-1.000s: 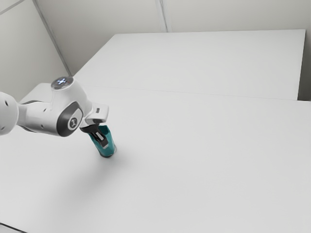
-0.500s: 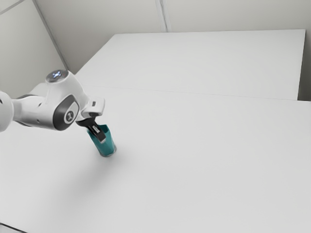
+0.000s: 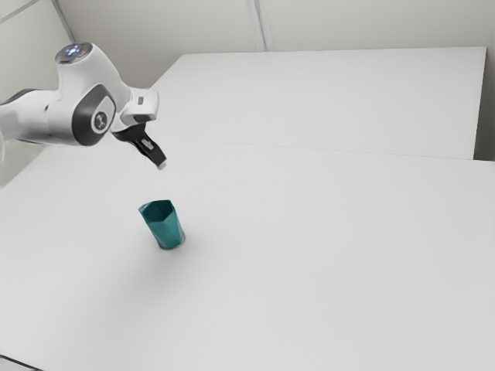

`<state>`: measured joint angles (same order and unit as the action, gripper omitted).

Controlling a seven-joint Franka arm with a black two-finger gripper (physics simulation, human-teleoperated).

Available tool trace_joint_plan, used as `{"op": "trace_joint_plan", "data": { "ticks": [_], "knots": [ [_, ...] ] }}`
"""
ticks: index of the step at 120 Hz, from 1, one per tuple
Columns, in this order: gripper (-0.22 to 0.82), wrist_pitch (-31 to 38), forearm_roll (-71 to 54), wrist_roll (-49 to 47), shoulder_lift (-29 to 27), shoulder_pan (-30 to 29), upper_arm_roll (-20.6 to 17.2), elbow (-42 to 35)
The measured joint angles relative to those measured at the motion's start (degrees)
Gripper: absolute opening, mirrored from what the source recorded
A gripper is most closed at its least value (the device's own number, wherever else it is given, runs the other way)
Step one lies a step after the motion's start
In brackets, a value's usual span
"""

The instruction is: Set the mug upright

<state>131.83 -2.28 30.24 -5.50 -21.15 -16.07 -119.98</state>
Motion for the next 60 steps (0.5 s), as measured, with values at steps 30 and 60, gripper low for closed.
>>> {"op": "trace_joint_plan", "data": {
  "ticks": [30,60],
  "knots": [
    [0.52,-20.05,0.02,-6.19,5.29,8.01,3.01,18.28],
    [0.58,-35.85,-0.38,-14.92,8.34,11.9,4.24,28.07]
  ]
}}
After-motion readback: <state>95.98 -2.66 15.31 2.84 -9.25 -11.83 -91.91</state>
